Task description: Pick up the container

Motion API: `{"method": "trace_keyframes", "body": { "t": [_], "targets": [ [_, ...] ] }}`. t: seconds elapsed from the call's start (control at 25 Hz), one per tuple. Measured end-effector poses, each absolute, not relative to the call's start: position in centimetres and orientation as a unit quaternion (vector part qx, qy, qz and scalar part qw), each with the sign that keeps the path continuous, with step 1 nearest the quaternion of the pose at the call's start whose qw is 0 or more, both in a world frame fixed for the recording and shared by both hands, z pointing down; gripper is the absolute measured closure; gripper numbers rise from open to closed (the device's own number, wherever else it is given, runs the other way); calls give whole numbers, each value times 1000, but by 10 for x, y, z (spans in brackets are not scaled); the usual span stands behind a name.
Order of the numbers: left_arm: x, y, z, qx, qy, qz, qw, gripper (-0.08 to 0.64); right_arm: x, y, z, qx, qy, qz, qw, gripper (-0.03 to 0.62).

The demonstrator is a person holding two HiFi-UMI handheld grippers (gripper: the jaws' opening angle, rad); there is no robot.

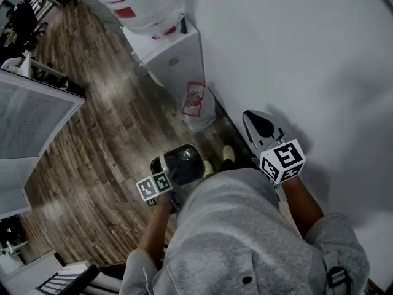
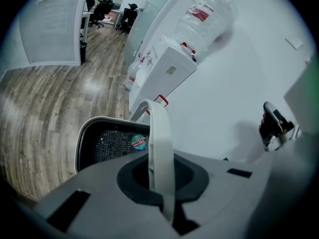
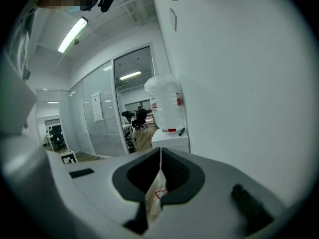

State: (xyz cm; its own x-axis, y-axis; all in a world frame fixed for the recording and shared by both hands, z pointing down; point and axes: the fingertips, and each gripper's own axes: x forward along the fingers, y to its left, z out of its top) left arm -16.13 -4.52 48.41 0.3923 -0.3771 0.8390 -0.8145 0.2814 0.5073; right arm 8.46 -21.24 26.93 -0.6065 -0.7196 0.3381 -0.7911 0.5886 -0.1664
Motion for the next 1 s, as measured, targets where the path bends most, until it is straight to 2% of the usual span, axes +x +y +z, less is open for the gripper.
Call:
{"method": "trace_keyframes", "body": {
  "t": [1.0],
  "targets": [
    [-154, -59, 491, 568, -519, 180, 613, 546, 91, -218, 274, 433, -879, 157, 123, 565]
  ]
}}
